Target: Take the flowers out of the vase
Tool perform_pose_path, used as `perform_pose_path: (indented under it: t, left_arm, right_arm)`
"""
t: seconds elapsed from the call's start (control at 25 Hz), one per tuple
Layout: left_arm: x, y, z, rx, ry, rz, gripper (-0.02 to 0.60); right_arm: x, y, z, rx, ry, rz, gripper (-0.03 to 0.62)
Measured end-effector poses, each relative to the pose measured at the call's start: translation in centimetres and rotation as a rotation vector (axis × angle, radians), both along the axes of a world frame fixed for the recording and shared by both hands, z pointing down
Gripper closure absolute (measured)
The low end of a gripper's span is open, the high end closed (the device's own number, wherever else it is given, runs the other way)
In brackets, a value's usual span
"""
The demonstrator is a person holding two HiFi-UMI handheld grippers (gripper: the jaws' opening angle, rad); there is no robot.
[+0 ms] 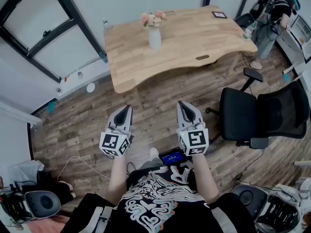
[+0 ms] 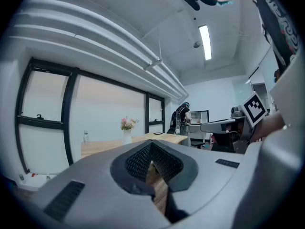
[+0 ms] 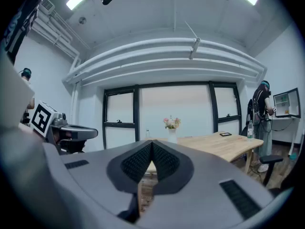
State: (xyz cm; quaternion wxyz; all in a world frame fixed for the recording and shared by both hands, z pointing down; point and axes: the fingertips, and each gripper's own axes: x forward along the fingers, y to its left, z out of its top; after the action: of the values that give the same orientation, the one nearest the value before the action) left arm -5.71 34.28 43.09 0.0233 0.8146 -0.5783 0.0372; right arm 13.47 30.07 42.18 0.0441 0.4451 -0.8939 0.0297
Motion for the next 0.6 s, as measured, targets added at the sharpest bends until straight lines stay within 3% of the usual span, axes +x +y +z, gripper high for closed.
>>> perform_pose_path:
  t: [0.6]
  left_arm:
    - [1.9, 0.1, -0.6, 0.023, 0.026, 0.012, 0.580]
  right_arm:
    - [1.3, 0.5, 0.3, -0.004, 0.009, -0.020, 0.588]
